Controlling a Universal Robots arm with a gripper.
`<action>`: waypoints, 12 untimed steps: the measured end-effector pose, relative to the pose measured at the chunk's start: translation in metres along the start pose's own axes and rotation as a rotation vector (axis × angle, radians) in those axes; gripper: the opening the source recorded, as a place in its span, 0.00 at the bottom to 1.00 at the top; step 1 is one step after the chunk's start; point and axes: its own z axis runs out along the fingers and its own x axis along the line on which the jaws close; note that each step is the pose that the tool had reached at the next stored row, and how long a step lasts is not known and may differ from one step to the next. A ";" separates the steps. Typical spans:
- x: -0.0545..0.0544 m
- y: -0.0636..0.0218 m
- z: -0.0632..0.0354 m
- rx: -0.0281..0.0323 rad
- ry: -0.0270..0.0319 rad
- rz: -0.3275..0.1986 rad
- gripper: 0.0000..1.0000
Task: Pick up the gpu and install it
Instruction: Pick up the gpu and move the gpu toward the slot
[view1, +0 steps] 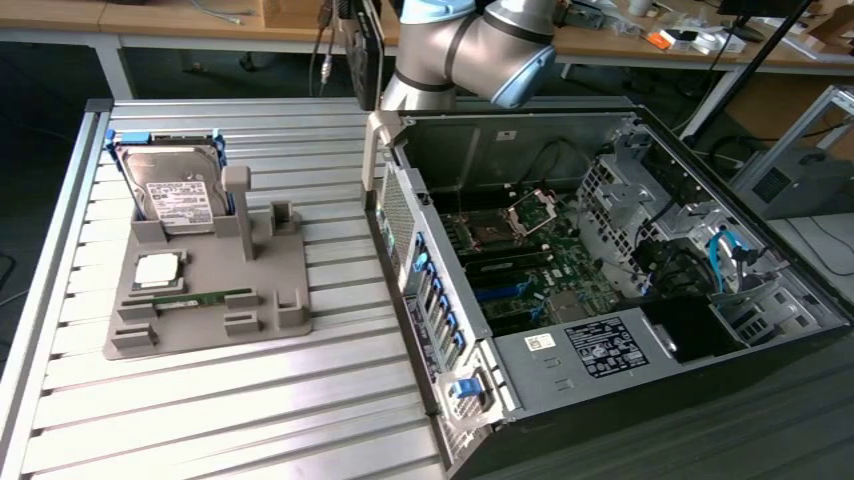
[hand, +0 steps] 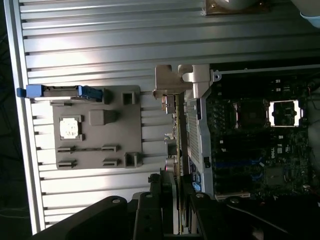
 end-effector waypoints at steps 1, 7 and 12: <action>-0.001 0.0000 0.0003 0.0018 -0.0001 0.000 0.27; -0.006 0.0004 0.0023 0.0146 -0.0011 0.000 0.27; -0.010 0.0007 0.0041 0.0243 -0.0017 -0.001 0.27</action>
